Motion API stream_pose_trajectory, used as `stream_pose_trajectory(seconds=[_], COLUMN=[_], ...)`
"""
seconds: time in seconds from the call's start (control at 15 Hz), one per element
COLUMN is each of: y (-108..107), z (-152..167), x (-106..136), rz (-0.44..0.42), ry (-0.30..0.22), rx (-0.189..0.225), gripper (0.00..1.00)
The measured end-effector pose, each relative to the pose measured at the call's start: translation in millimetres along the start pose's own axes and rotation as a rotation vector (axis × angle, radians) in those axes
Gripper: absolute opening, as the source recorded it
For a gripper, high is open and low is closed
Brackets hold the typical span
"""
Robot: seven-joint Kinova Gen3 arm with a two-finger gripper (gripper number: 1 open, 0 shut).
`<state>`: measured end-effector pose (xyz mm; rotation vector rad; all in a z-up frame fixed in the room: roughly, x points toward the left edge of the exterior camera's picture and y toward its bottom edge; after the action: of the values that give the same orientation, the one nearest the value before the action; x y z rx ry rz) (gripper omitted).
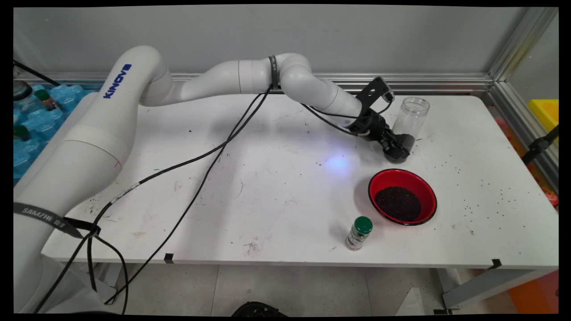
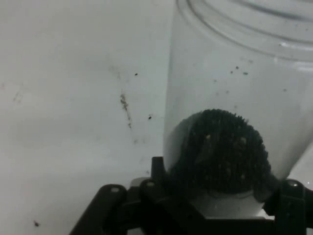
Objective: Pour the black seasoning powder in the red bowl
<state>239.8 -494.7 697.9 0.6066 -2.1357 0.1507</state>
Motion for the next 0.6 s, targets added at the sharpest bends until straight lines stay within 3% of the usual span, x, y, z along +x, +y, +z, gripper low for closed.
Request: stream_pose_trajectory(seconds=[0.6], y=[3.1], z=[-10.1], x=[2.5], rz=[0.031], ry=[0.001], rx=[-0.014], gripper=[0.0])
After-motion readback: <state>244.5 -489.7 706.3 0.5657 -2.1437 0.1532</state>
